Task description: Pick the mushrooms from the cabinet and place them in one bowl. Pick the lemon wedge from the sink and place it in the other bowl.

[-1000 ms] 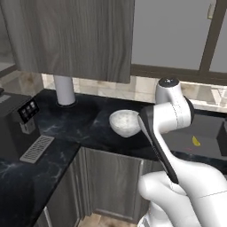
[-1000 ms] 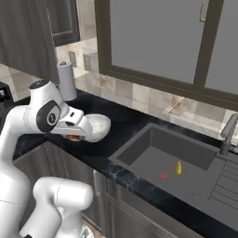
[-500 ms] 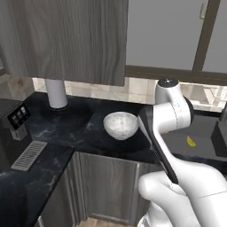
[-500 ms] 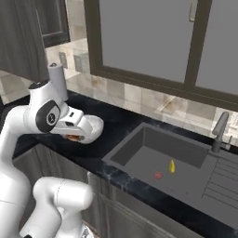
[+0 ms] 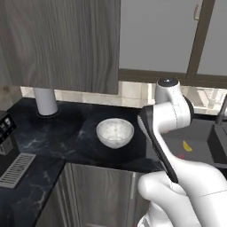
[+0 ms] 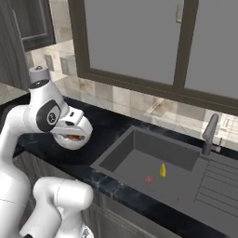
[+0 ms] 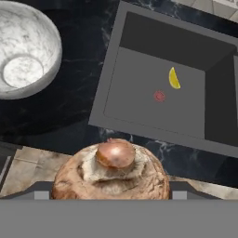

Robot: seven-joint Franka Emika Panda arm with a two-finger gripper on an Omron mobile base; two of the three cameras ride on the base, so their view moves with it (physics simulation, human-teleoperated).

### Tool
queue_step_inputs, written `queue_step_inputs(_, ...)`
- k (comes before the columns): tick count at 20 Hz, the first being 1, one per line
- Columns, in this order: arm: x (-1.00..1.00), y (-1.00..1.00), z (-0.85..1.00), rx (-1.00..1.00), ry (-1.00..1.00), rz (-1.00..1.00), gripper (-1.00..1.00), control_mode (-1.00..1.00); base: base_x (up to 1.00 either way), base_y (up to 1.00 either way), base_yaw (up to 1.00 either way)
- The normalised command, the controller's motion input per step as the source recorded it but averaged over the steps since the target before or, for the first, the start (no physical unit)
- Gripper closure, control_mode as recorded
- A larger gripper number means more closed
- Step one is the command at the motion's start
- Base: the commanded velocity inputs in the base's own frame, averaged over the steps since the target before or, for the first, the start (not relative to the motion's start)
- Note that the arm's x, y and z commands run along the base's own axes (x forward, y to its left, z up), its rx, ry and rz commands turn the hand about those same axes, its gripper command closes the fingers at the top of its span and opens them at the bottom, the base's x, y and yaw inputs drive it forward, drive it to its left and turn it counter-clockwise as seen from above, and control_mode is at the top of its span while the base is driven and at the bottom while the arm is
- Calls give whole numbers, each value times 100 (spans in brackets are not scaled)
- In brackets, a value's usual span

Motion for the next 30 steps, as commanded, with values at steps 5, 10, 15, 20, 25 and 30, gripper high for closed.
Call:
queue_step_inputs(5, 0, 0, 0, 0, 0, 0, 100, 100, 25, -32, -9)
queue_step_inputs(10, 0, 0, 0, 0, 0, 0, 100, 100, 34, -20, -7)
queue_step_inputs(15, 0, 0, 0, 0, 0, 0, 100, 100, 3, -2, 0)
queue_step_inputs(20, 0, 0, 0, 0, 0, 0, 100, 100, 0, 0, 0)
queue_step_inputs(25, 9, -1, 0, 0, 0, 2, 100, -100, 2, 0, 0)
queue_step_inputs(30, 47, -16, 0, 0, 2, 16, 100, -100, 0, 0, 0)
